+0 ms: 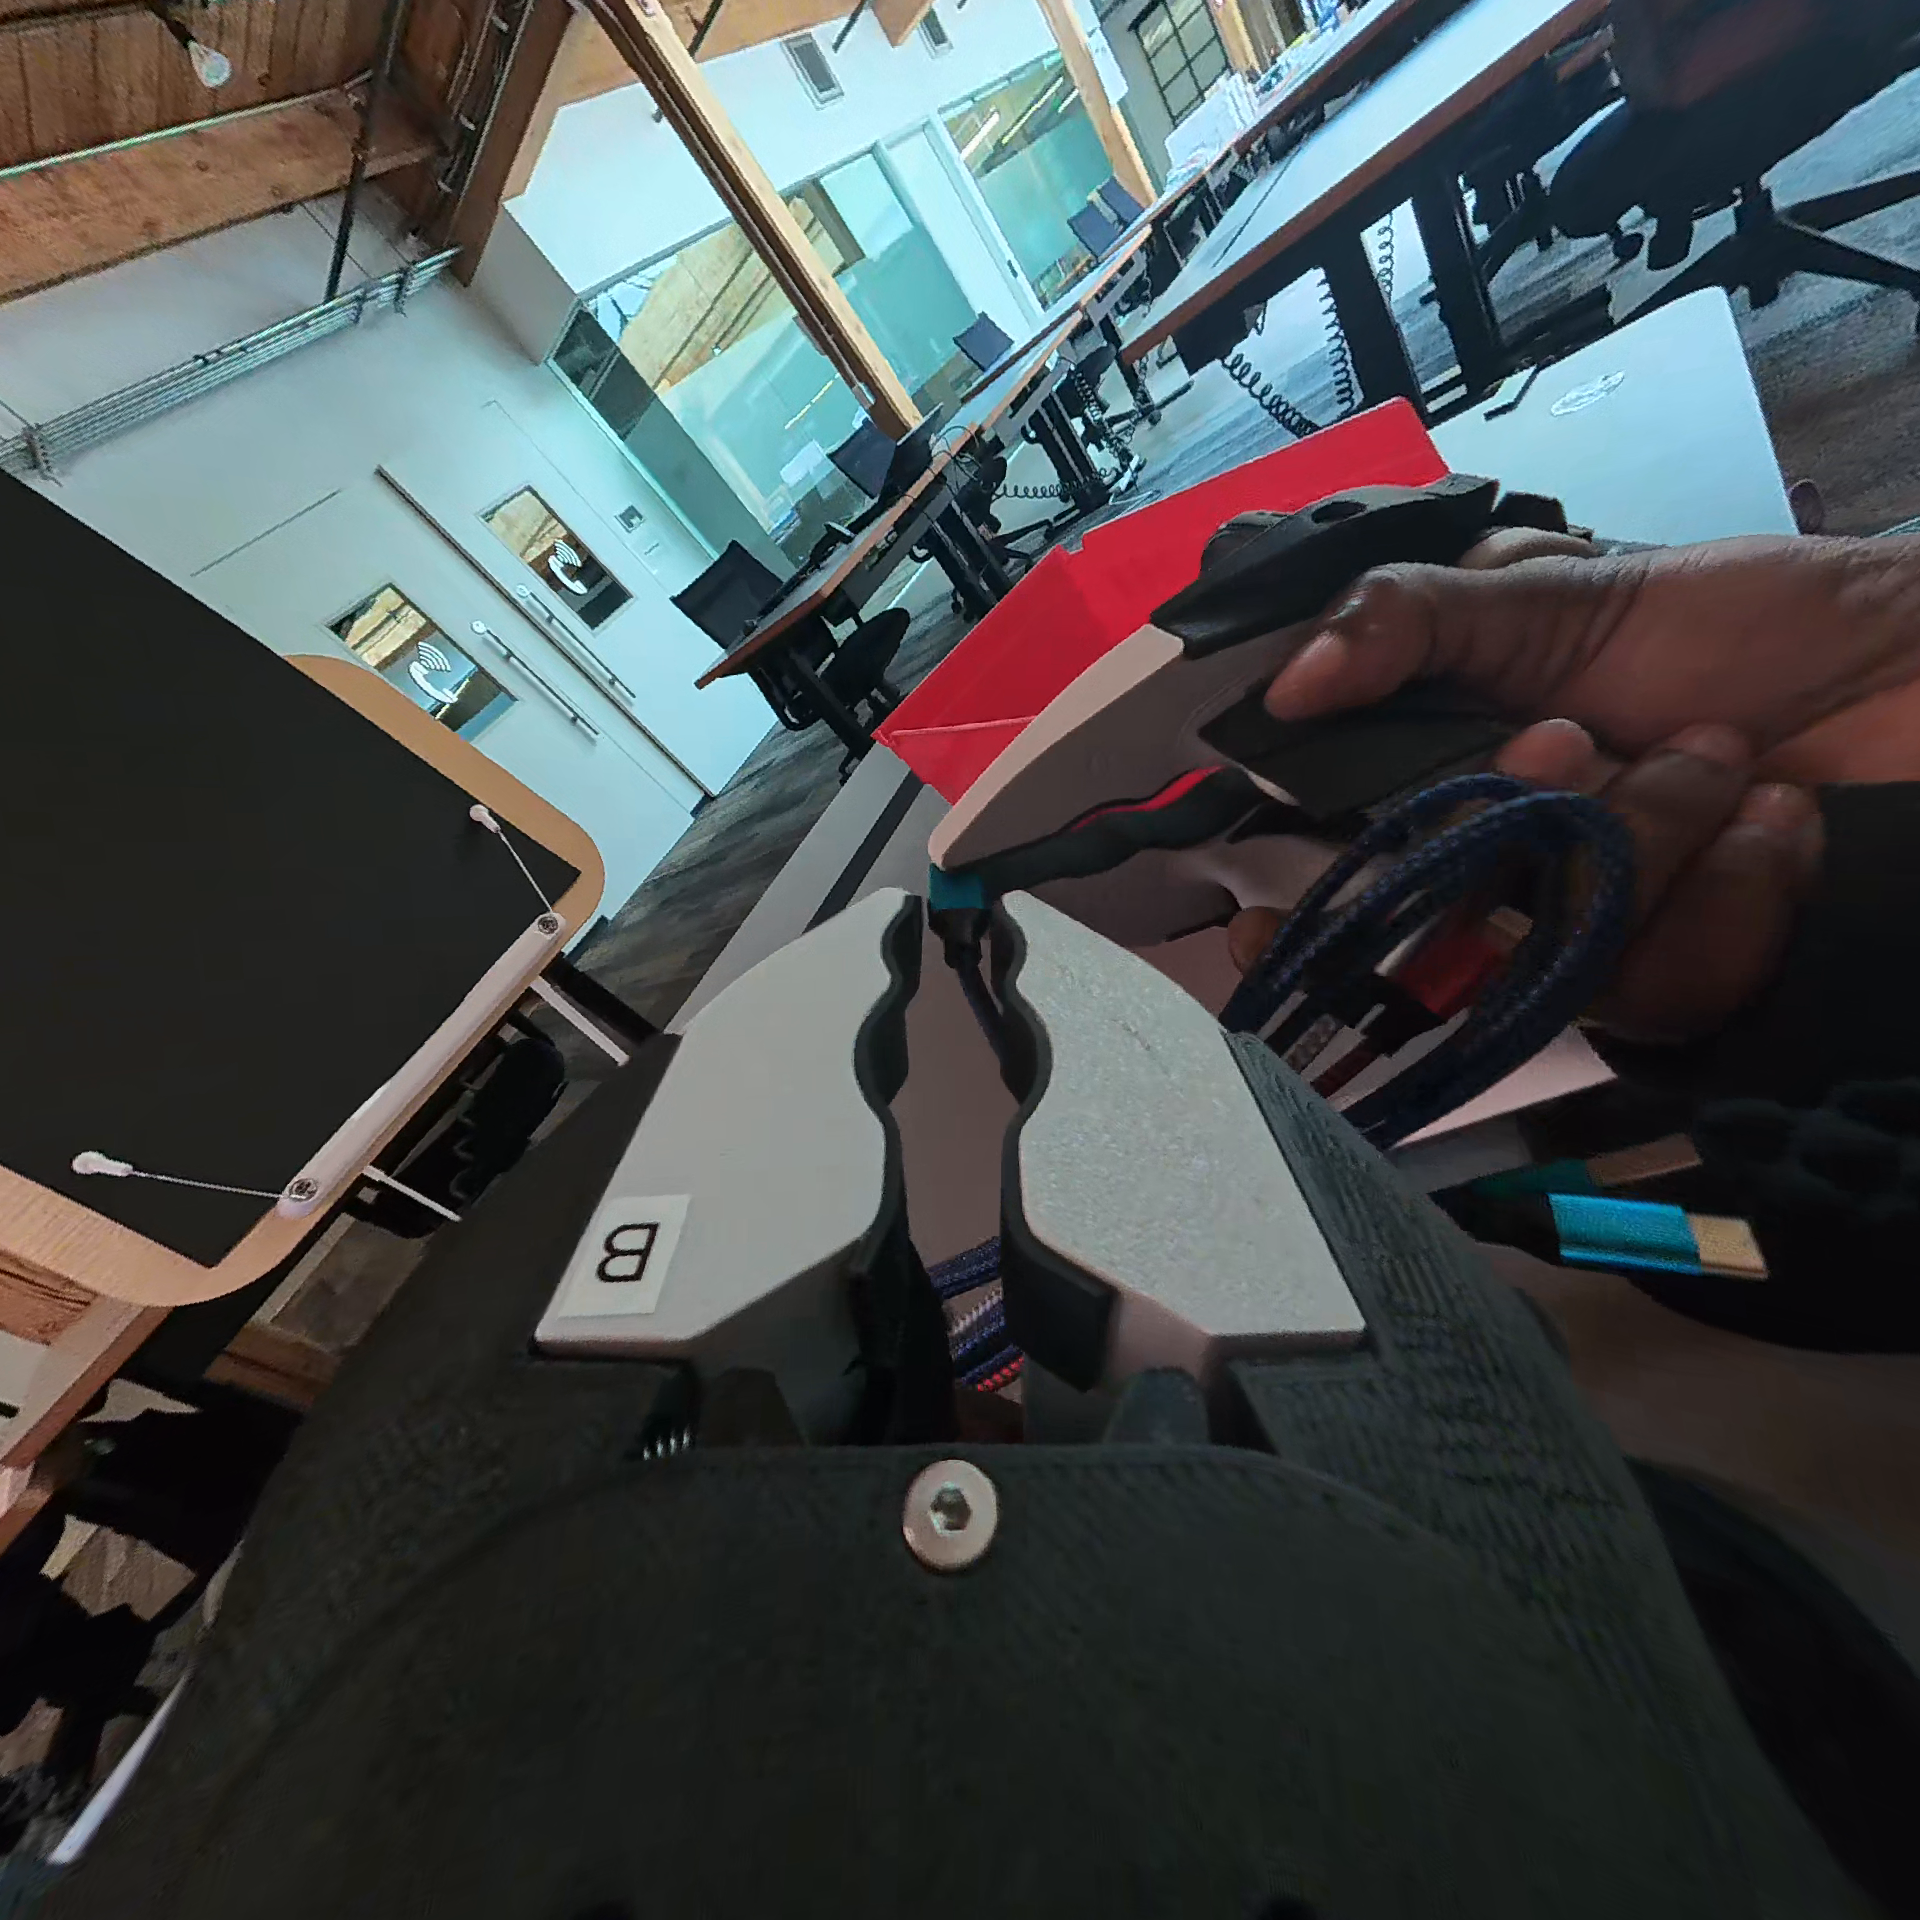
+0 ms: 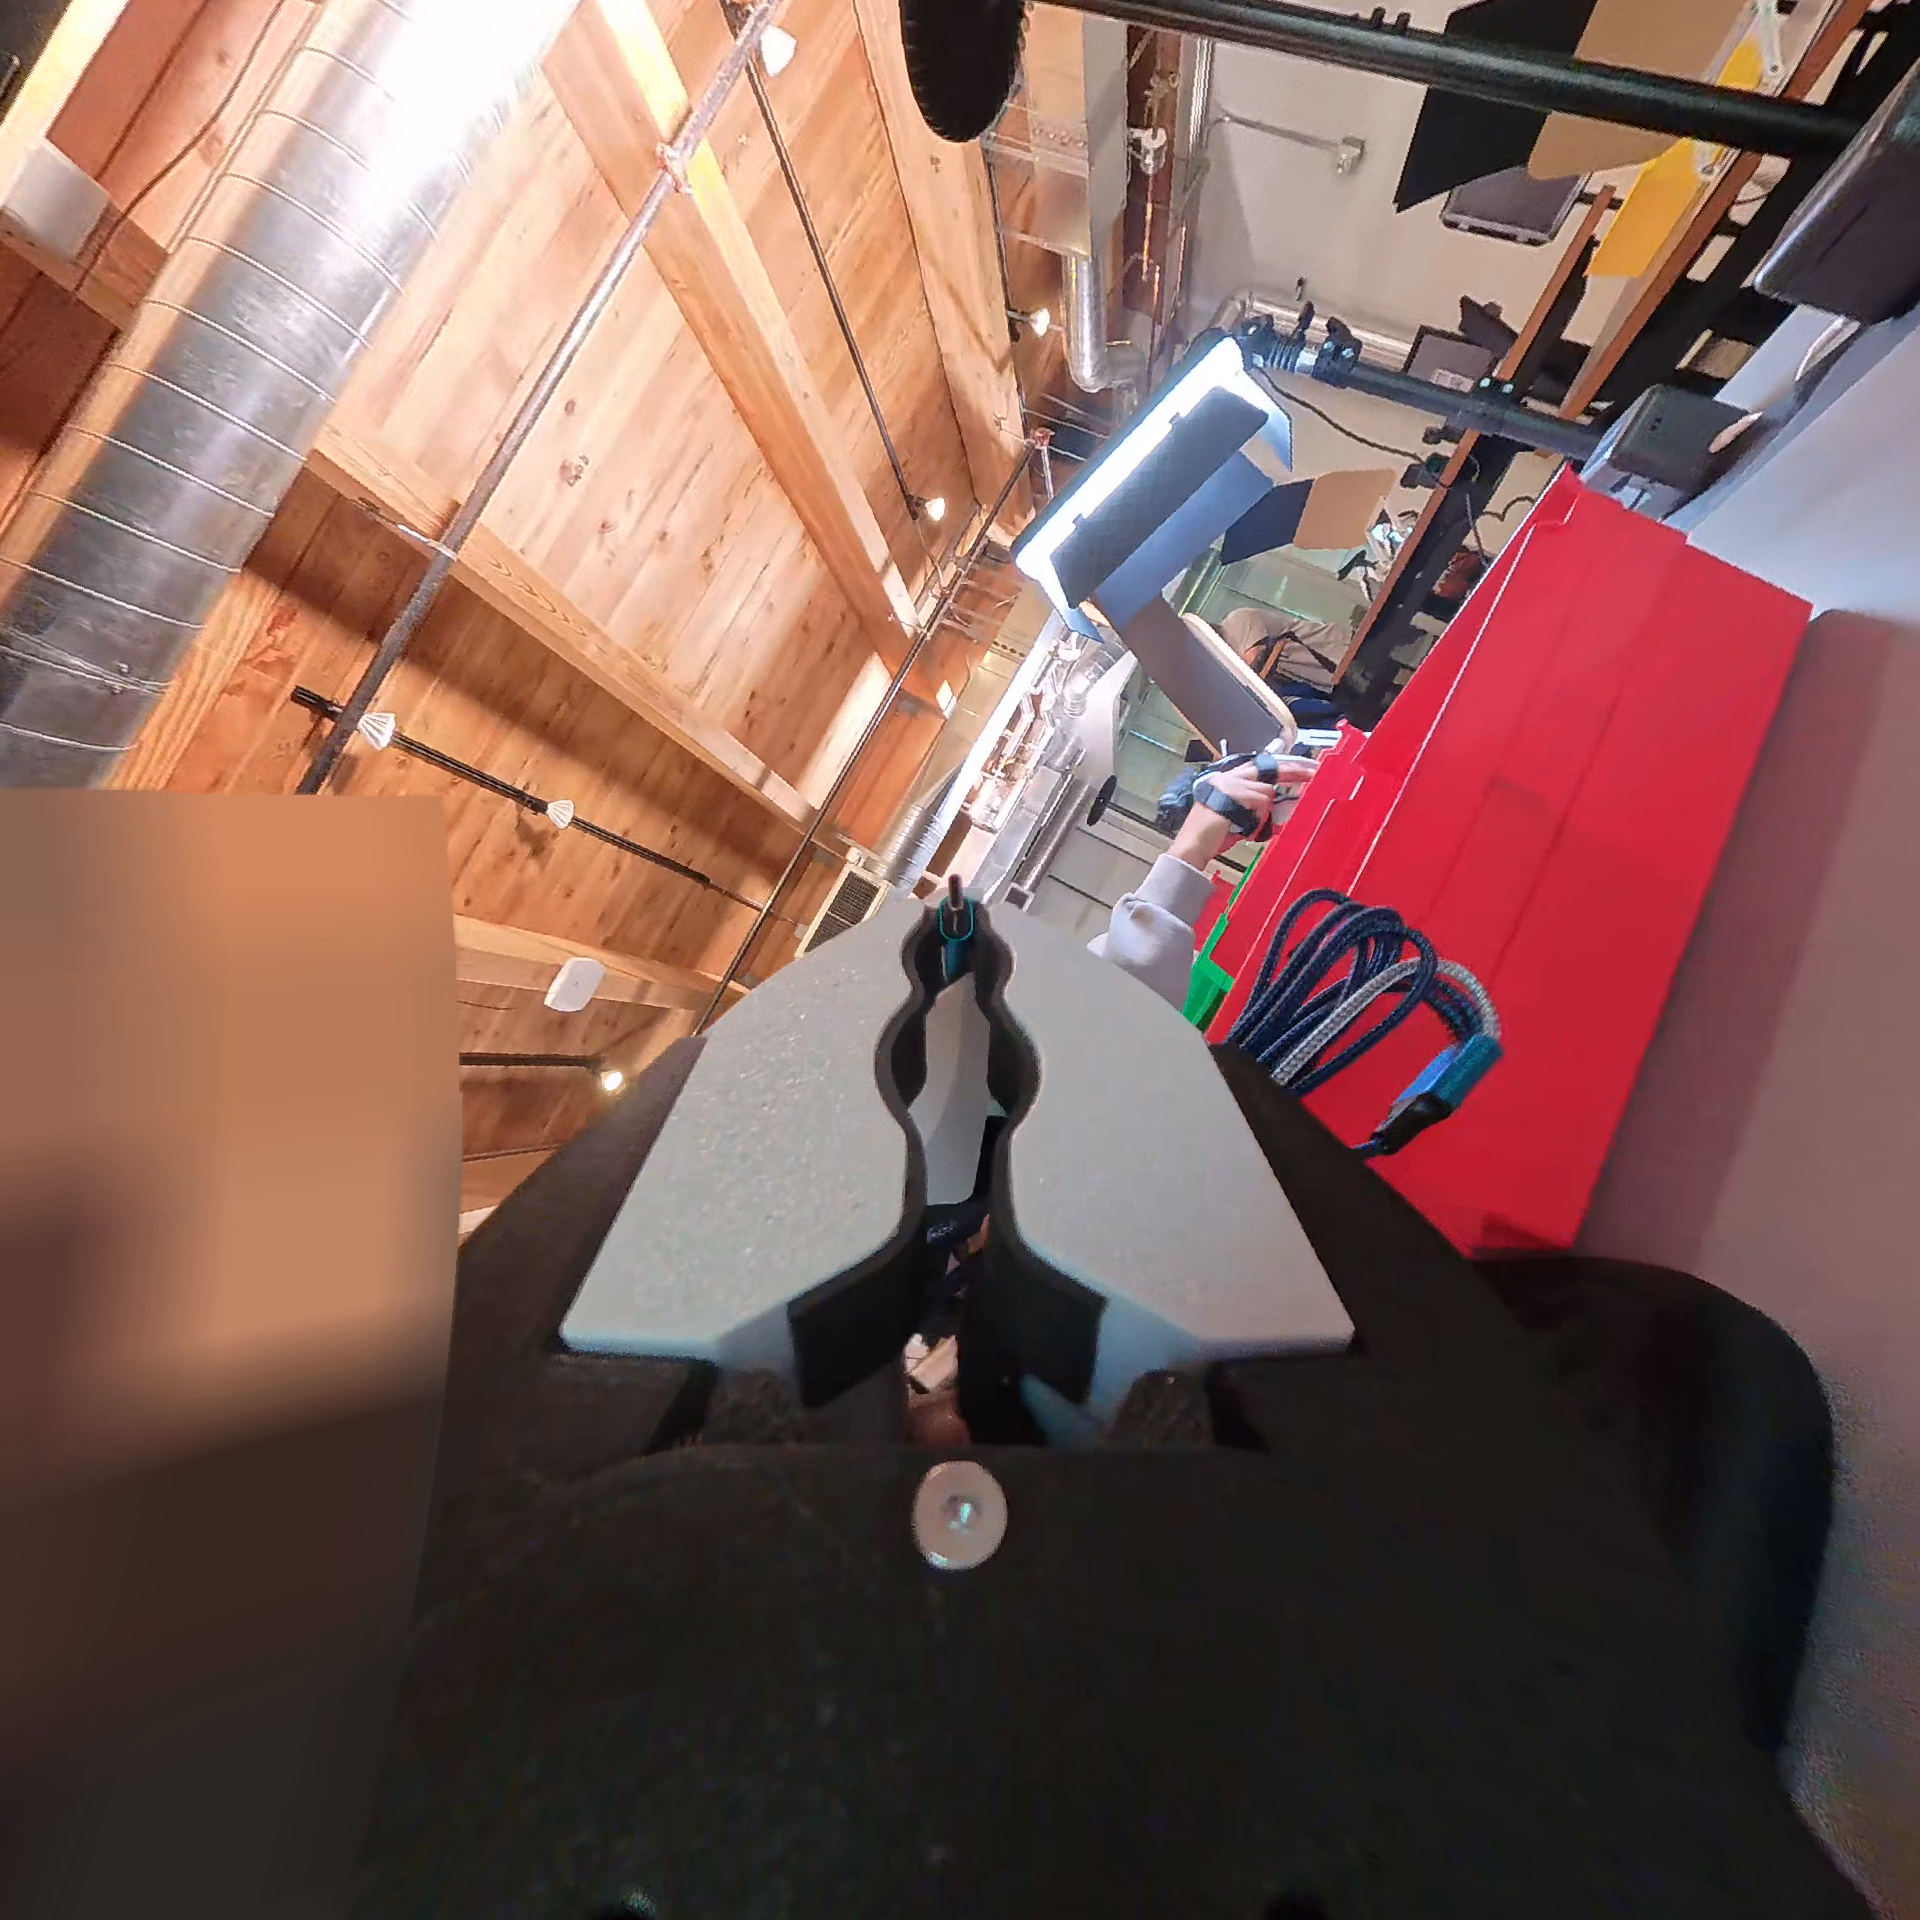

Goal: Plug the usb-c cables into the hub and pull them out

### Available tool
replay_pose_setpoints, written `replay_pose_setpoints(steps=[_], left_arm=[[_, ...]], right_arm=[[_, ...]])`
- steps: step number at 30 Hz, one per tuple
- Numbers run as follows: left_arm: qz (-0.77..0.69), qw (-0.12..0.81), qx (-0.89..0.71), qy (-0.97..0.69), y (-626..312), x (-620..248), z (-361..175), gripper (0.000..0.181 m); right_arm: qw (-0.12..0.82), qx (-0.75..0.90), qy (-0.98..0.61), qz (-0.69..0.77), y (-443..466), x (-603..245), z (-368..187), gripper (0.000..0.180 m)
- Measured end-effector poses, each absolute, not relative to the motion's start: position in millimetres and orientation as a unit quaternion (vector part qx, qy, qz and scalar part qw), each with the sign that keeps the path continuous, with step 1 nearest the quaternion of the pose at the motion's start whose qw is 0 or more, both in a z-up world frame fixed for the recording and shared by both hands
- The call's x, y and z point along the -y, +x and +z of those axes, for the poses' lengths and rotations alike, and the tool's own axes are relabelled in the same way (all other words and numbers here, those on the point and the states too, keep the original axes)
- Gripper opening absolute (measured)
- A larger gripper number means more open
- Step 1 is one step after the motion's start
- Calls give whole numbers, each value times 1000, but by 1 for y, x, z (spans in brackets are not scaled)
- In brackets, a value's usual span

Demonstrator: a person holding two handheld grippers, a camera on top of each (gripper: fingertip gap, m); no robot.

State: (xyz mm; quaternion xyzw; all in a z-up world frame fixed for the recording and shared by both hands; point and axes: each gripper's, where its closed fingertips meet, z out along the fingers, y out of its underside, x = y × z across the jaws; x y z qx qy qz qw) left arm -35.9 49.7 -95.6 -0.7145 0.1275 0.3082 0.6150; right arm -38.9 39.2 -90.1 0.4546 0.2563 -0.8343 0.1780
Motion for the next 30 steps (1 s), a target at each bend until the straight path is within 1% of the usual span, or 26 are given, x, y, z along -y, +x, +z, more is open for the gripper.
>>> replay_pose_setpoints(steps=[8, 14, 16, 18, 19, 22, 24, 25, 28, 30], left_arm=[[304, 630, -131, -703, -35, -50, -93, 12], [292, 638, -124, -701, -31, -50, -87, 11], [295, 642, -105, -700, -35, -47, -83, 10], [291, 644, -88, -702, -41, -41, -81, 10], [286, 648, -78, -701, -44, -38, -80, 10], [272, 663, -65, -695, -49, -29, -77, 10], [268, 667, -61, -693, -51, -24, -76, 10], [271, 664, -60, -694, -52, -23, -76, 10], [278, 657, -63, -698, -53, -20, -78, 10], [275, 662, -65, -694, -51, -20, -76, 10]], right_arm=[[195, -241, 451, -837, -38, -39, -87, 5], [181, -264, 431, -844, -33, -40, -80, 6], [140, -301, 403, -853, -25, -45, -70, 11], [74, -349, 376, -855, -15, -57, -62, 23], [33, -379, 365, -850, -9, -65, -60, 26], [-112, -475, 374, -789, 0, -92, -77, 35], [-186, -534, 398, -722, 3, -113, -99, 35], [-196, -560, 401, -698, 8, -119, -109, 36], [-172, -633, 393, -644, 25, -121, -137, 36], [-227, -701, 349, -579, 27, -124, -157, 32]])
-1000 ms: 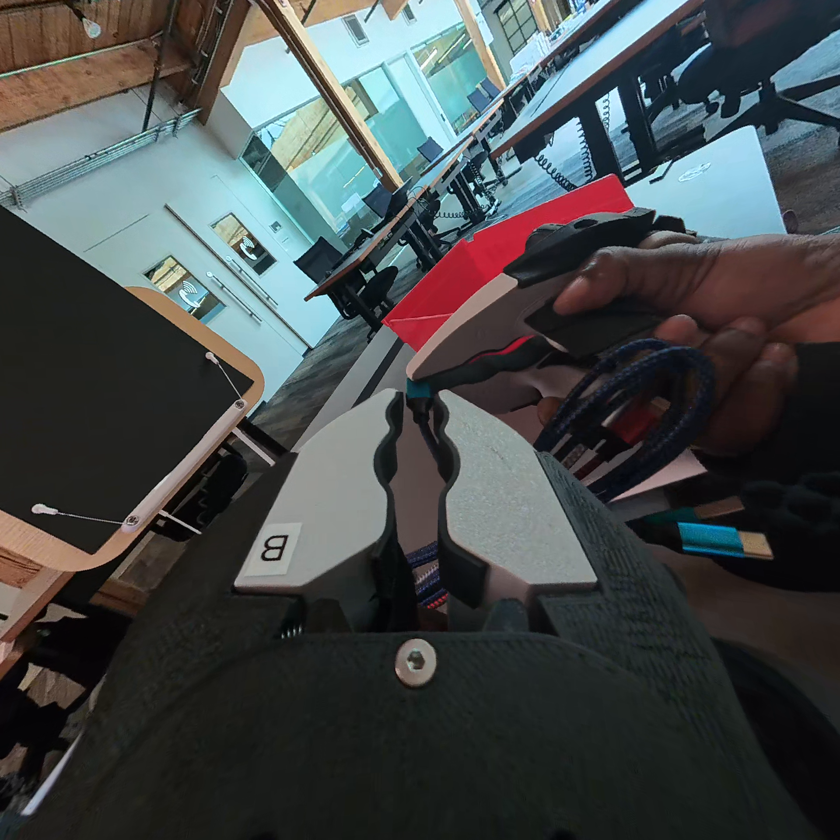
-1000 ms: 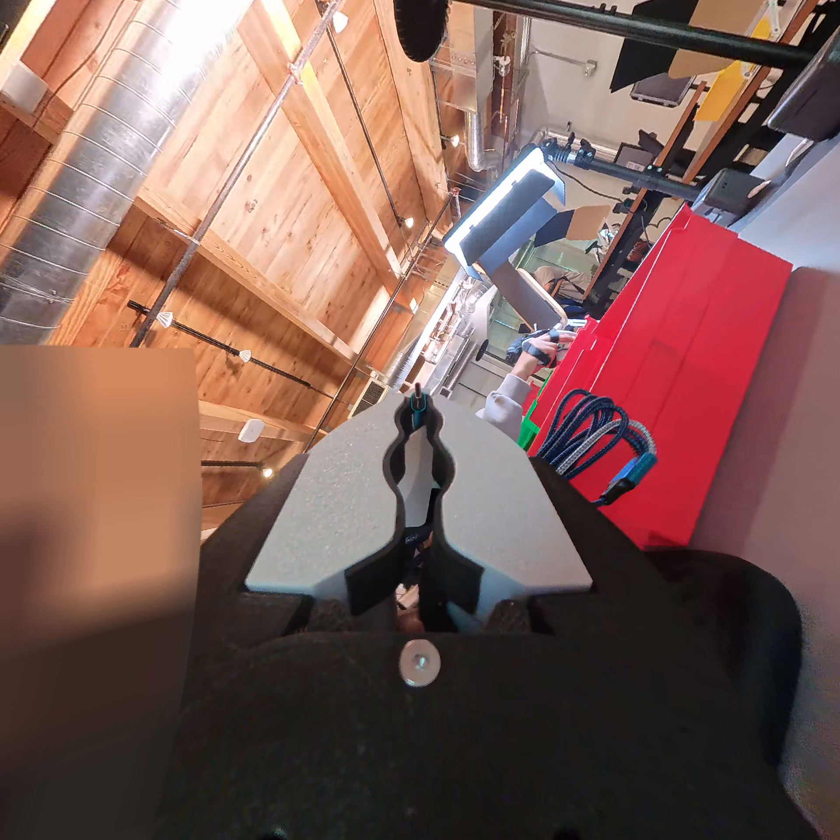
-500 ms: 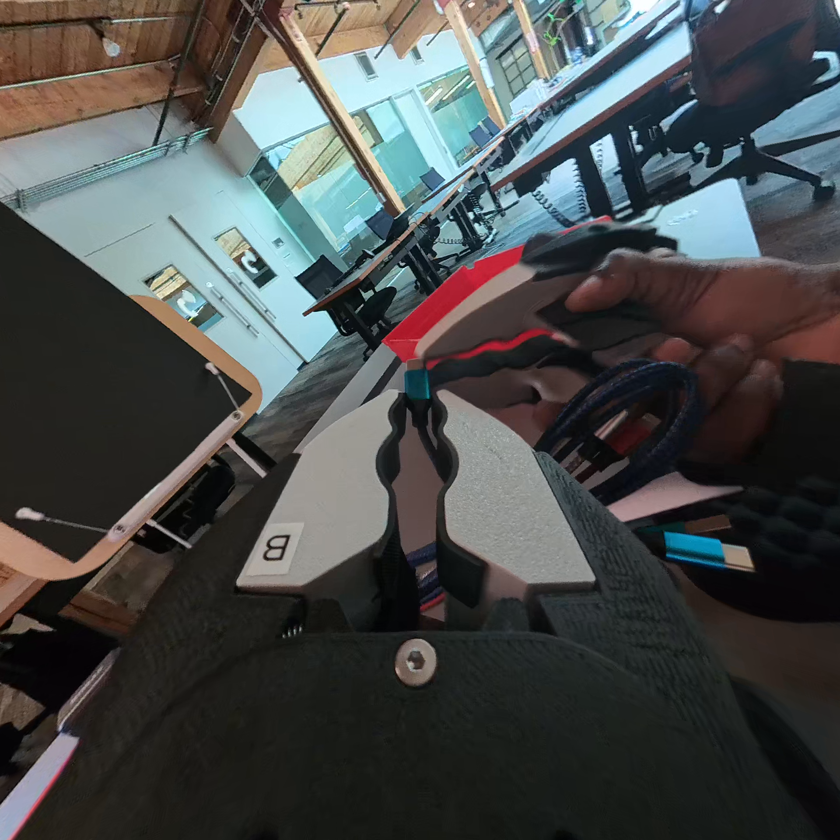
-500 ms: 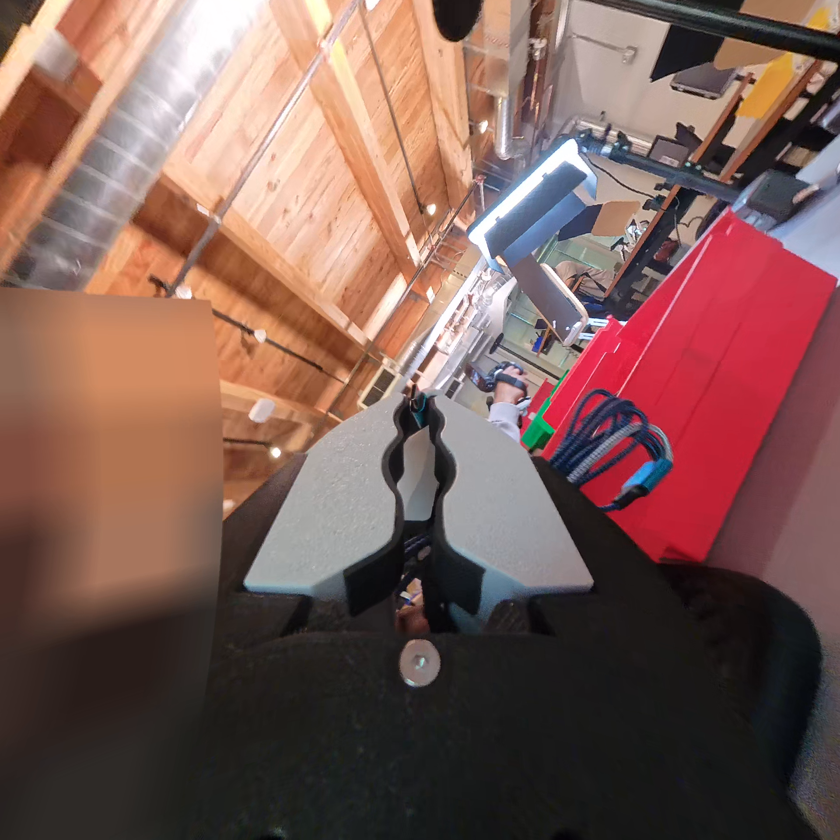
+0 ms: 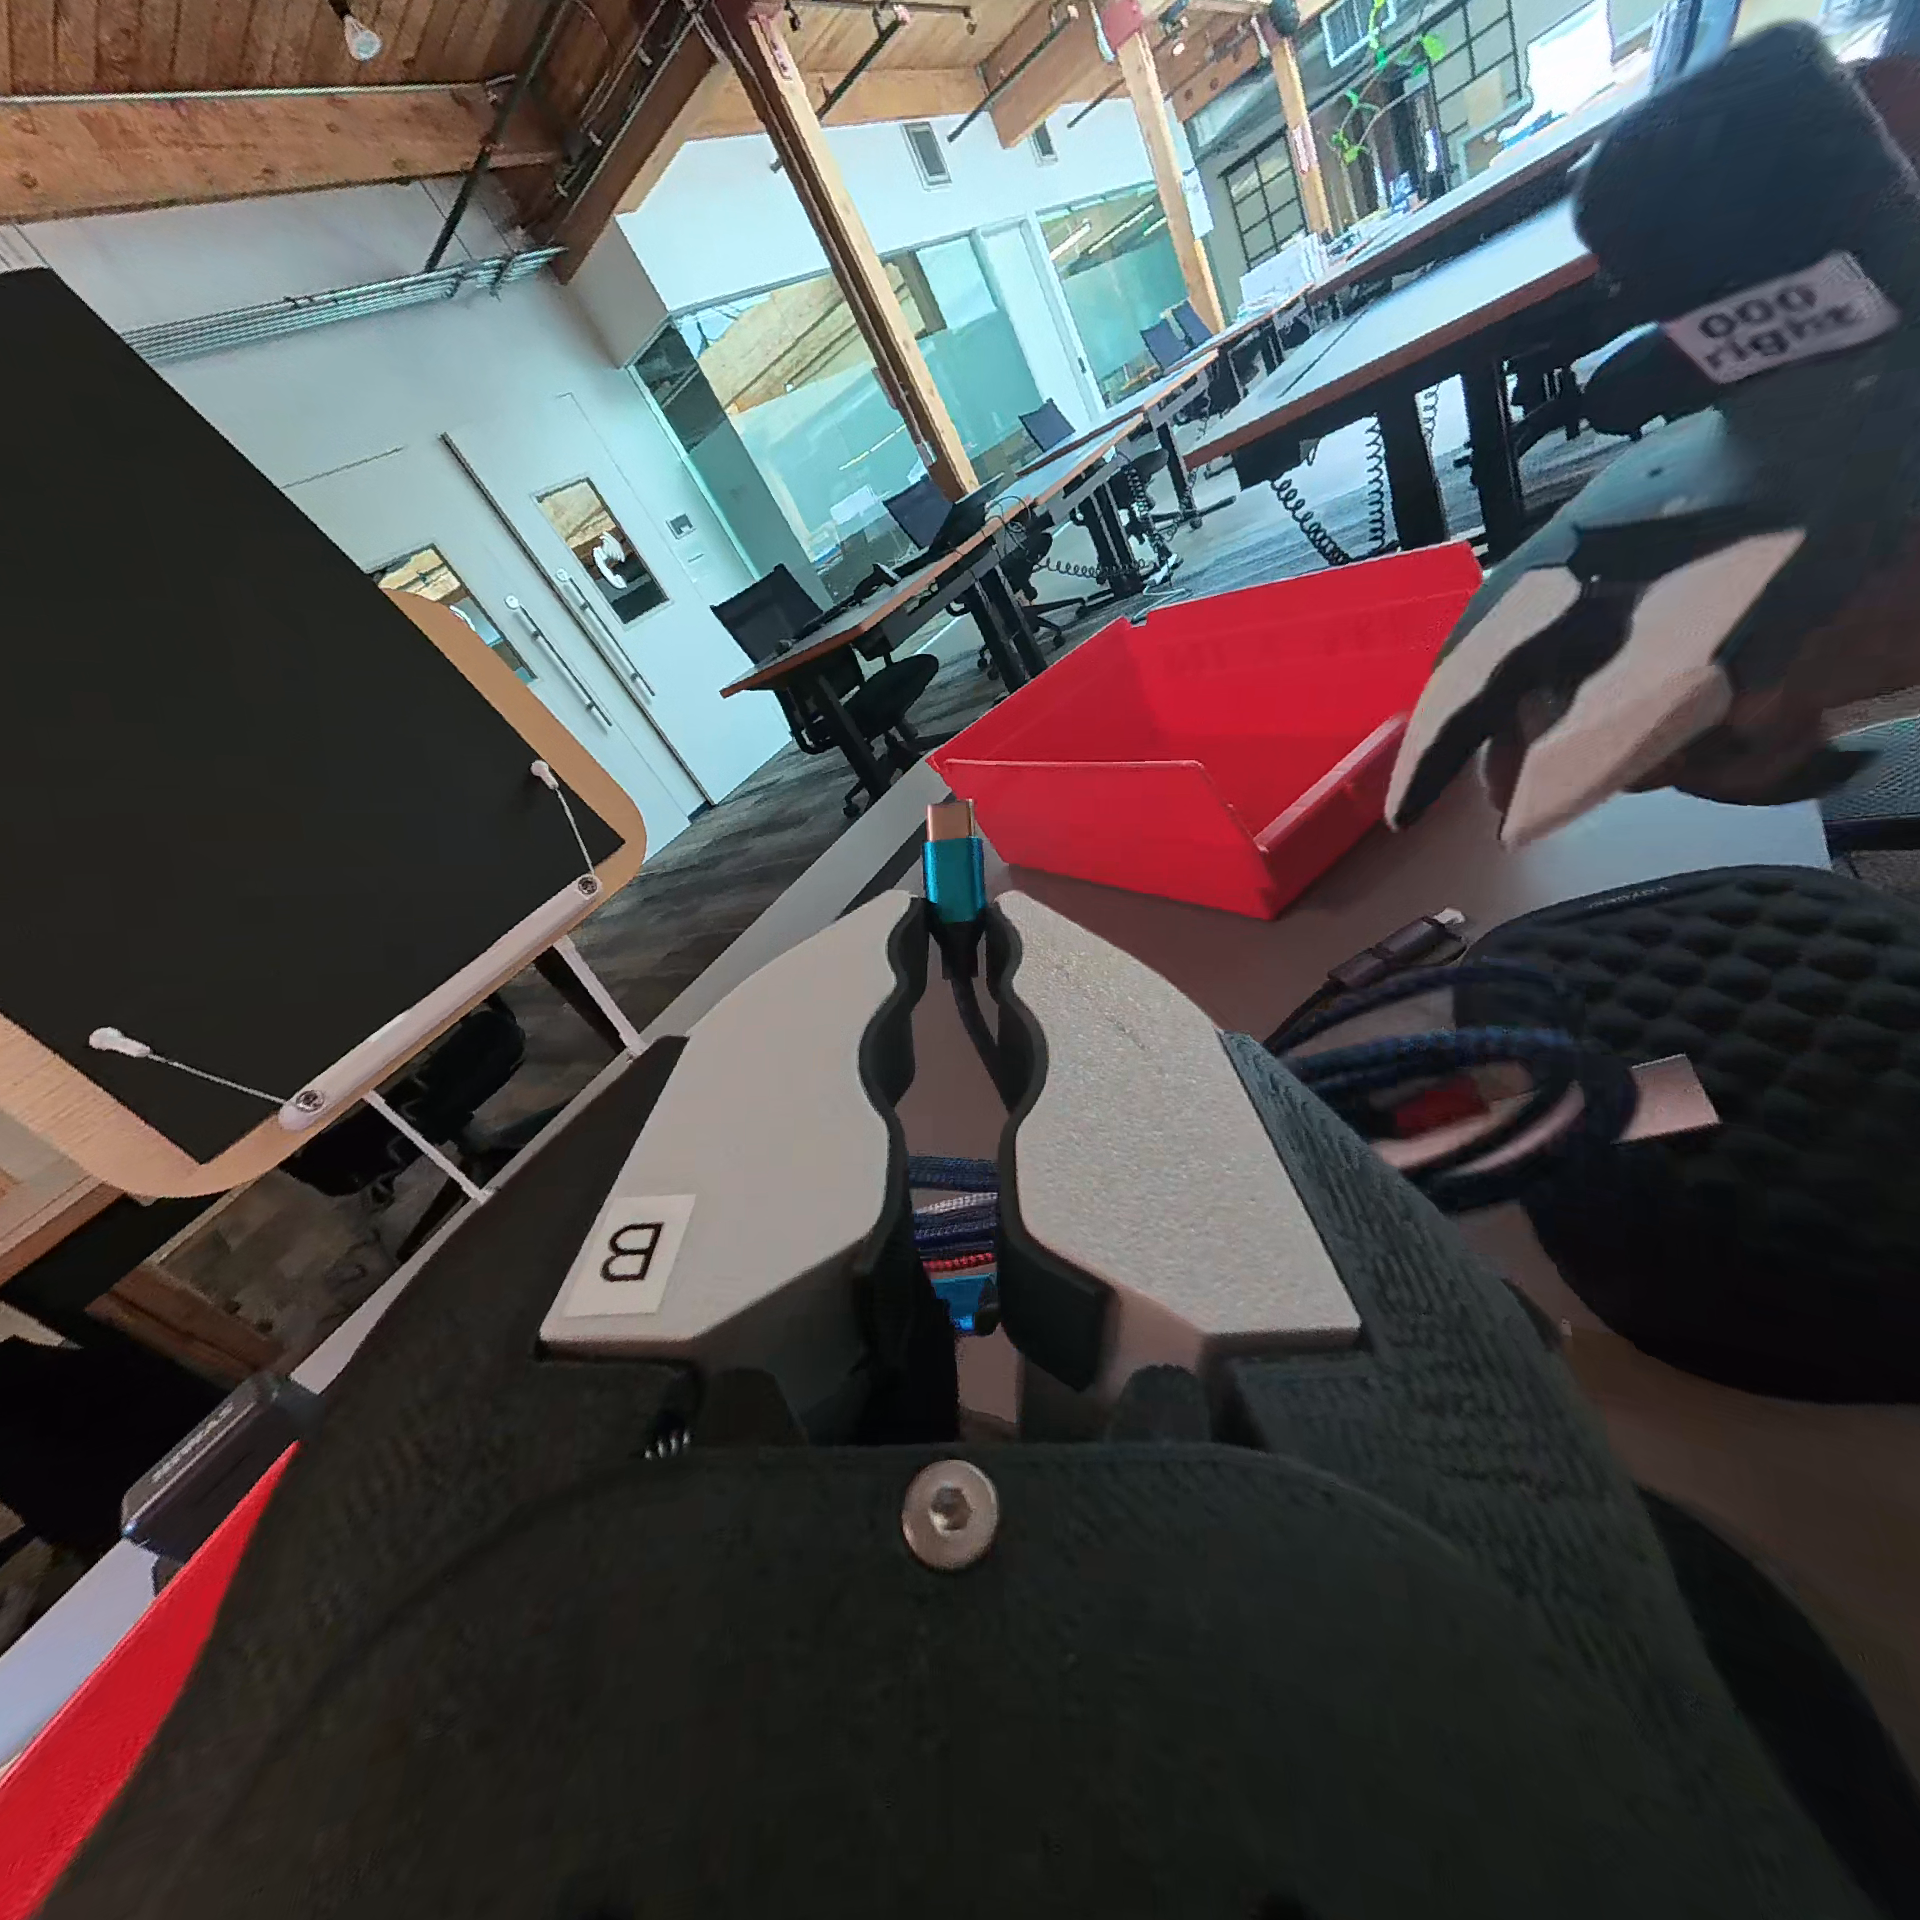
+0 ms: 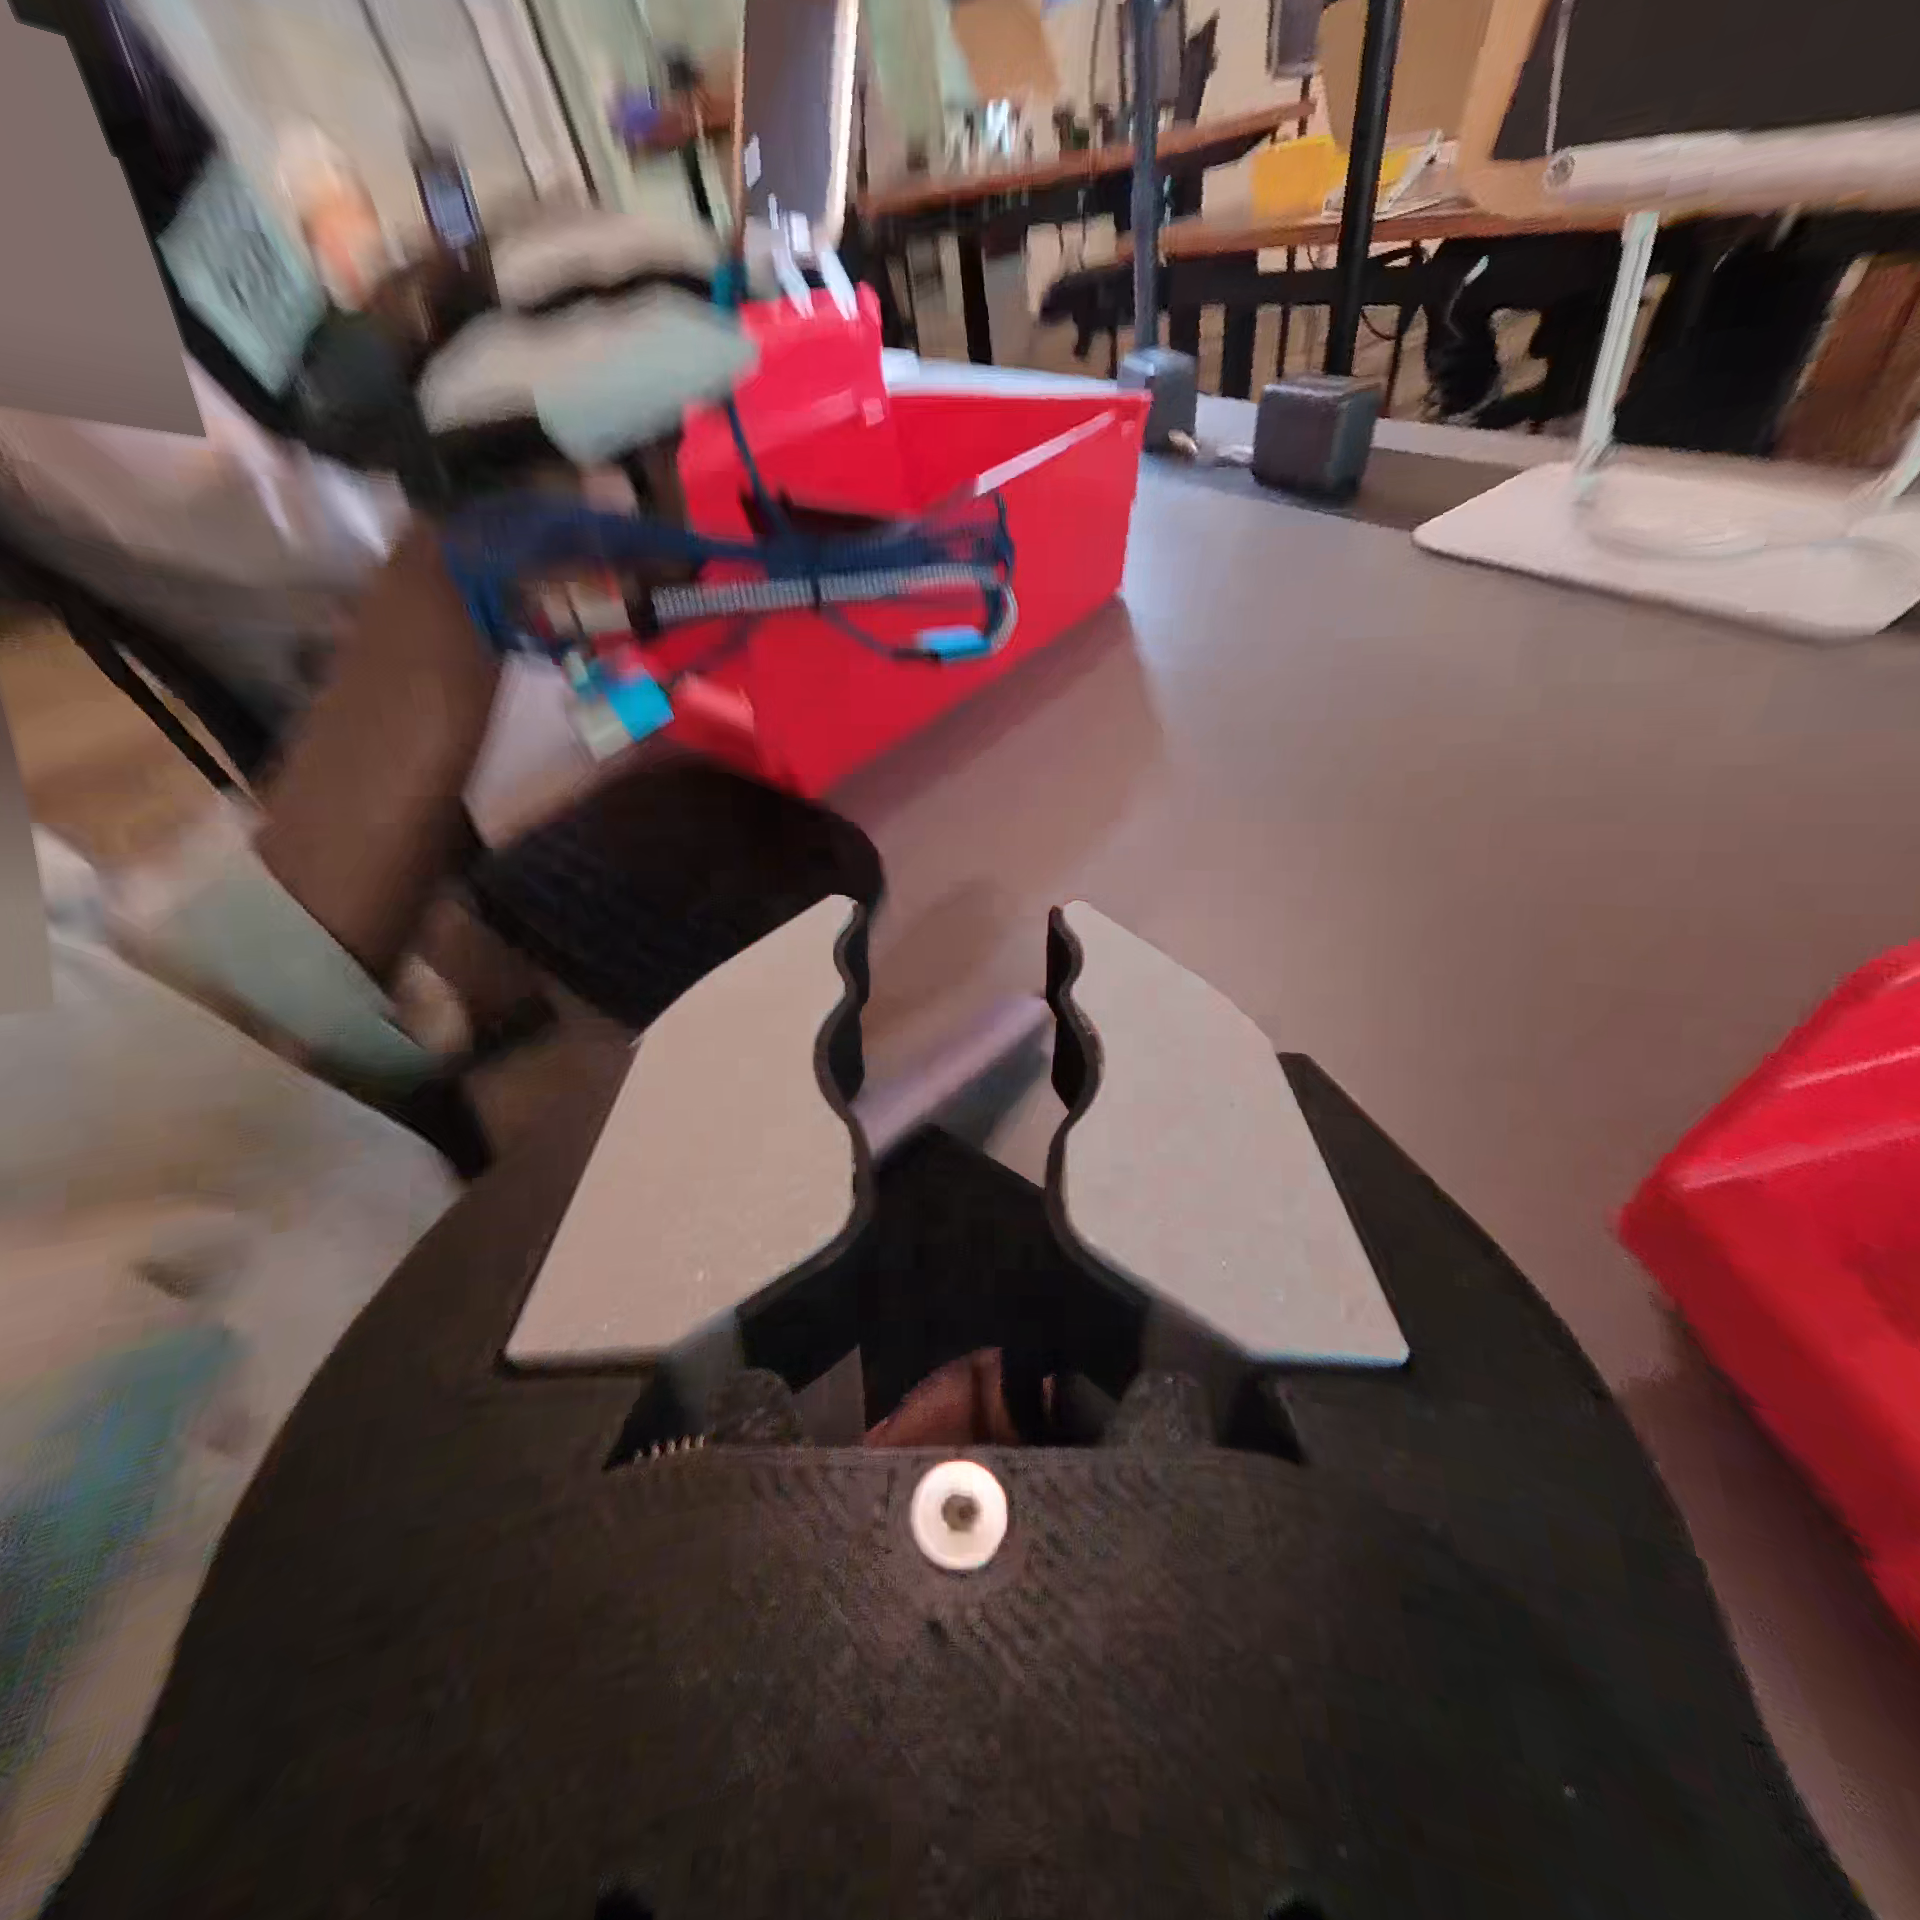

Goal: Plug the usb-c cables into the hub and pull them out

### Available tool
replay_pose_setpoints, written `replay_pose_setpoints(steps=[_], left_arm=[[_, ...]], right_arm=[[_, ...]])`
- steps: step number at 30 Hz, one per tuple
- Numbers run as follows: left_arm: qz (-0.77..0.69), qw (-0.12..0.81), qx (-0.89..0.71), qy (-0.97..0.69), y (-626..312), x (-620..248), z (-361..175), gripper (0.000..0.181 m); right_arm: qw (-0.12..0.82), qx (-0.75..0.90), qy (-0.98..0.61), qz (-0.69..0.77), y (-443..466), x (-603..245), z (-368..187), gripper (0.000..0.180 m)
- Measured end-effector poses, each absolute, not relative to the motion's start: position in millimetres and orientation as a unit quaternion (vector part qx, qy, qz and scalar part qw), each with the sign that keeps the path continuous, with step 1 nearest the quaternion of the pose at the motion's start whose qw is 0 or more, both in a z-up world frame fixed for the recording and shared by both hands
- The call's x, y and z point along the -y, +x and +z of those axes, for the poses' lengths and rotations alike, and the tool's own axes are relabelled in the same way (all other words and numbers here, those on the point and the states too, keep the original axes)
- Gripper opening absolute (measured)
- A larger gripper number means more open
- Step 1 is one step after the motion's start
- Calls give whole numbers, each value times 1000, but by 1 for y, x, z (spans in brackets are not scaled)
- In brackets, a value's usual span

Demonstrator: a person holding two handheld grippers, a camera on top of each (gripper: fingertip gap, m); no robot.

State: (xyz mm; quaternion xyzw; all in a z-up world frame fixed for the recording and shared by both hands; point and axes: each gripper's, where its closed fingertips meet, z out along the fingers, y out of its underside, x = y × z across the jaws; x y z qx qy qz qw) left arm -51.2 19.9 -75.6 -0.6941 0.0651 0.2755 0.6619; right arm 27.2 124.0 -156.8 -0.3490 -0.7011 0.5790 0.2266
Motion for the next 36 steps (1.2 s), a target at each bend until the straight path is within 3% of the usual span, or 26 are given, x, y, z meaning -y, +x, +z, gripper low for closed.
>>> replay_pose_setpoints(steps=[2, 5, 16, 29, 36], left_arm=[[271, 665, -73, -692, -47, -21, -74, 10], [267, 663, -84, -694, -43, -22, -75, 10], [253, 674, -89, -689, -43, -16, -75, 10], [238, 683, -91, -685, -42, -15, -75, 10], [232, 675, -104, -693, -37, -25, -79, 10]], right_arm=[[278, 777, -259, 502, 31, -122, -177, 25], [284, 858, -139, 404, 29, -115, -204, 21], [374, 881, 234, 172, -3, -124, -243, 23], [371, 803, 402, 236, 9, -89, -244, 32], [341, 766, 494, 231, 13, -79, -253, 24]])
